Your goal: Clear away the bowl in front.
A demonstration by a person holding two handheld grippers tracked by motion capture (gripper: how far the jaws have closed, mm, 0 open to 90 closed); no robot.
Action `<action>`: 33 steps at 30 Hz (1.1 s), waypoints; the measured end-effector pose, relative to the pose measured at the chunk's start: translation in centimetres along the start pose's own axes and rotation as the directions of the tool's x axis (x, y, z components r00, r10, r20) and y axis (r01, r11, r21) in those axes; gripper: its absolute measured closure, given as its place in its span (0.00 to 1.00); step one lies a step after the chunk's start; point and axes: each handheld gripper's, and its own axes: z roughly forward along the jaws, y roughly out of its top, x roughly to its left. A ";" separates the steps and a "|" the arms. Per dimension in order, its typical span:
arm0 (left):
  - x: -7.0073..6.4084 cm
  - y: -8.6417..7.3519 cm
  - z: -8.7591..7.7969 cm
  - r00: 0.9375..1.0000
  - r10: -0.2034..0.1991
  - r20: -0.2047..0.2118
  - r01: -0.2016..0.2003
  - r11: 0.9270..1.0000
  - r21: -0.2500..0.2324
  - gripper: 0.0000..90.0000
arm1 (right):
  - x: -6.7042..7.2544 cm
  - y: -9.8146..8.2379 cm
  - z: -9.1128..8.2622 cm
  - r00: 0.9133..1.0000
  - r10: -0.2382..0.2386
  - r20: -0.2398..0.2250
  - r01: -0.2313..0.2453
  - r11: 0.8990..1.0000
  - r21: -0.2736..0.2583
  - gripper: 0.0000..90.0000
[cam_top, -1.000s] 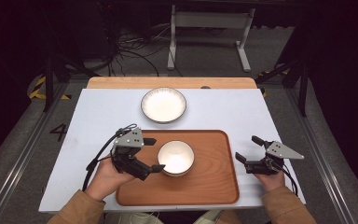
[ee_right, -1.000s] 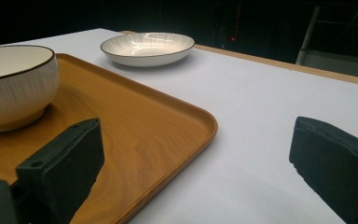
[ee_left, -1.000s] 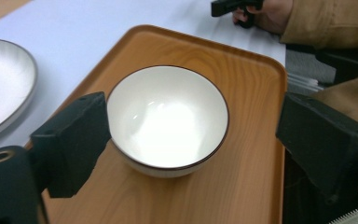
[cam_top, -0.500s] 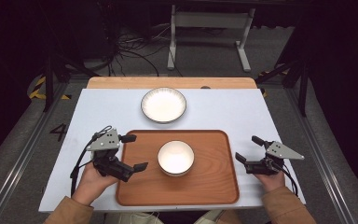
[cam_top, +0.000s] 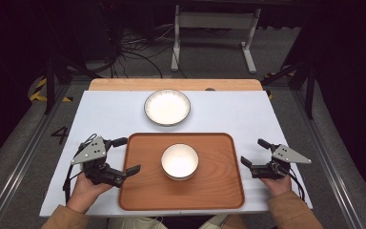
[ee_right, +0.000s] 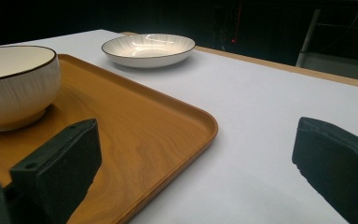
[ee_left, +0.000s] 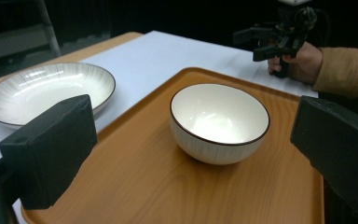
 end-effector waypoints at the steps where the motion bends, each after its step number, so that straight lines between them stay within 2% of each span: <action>1: 0.0 -0.1 -0.1 1.000 0.001 -0.007 -0.001 1.000 -0.010 0.01 | 0.0 0.0 0.0 1.000 0.000 -0.001 0.000 1.000 -0.001 0.02; 5: 0.4 -1.1 -0.8 0.999 -0.011 -0.033 0.009 0.998 -0.069 0.01 | 0.0 0.0 0.0 1.000 0.000 -0.003 0.000 1.000 -0.004 0.01; 7: 0.6 -1.7 -1.0 0.999 -0.022 -0.039 0.019 0.997 -0.078 0.01 | 0.0 0.0 -0.1 1.000 -0.001 -0.004 0.001 1.000 -0.007 0.01; 9: 0.8 -2.4 -1.2 0.998 -0.025 -0.057 0.021 0.996 -0.082 0.01 | 0.0 0.0 -0.1 1.000 -0.002 -0.004 0.002 1.000 -0.009 0.00; 14: 1.5 -4.1 -1.5 0.998 -0.004 -0.056 0.000 0.997 -0.076 0.01 | 0.0 0.0 -0.2 1.000 0.001 -0.008 -0.001 1.000 -0.016 0.00; 19: 1.9 -5.0 -1.5 0.998 -0.016 -0.068 0.011 0.997 -0.070 0.01 | -0.1 -0.1 -0.2 1.000 0.010 -0.015 -0.010 1.000 -0.023 0.00; 22: 2.1 -5.6 -1.3 0.997 -0.037 -0.074 0.032 0.997 -0.068 0.01 | -0.1 -0.1 -0.3 1.000 0.009 -0.018 -0.010 1.000 -0.026 0.00; 25: 2.3 -6.2 -1.2 0.995 -0.074 -0.071 0.069 0.995 -0.067 0.01 | -0.1 -0.1 -0.3 1.000 0.012 -0.019 -0.013 0.999 -0.030 0.00; 29: 2.4 -7.3 -1.0 0.990 -0.126 -0.063 0.122 0.991 -0.060 0.01 | -0.1 -0.1 -0.3 1.000 0.015 -0.022 -0.016 0.999 -0.033 0.00; 31: 2.6 -7.5 -0.9 0.986 -0.157 -0.065 0.153 0.987 -0.056 0.01 | -0.1 -0.1 -0.3 1.000 0.016 -0.024 -0.017 0.999 -0.034 0.00; 33: 2.7 -7.6 -1.1 0.983 -0.166 -0.072 0.161 0.985 -0.068 0.01 | -0.1 -0.1 -0.3 1.000 0.017 -0.025 -0.018 0.999 -0.036 0.00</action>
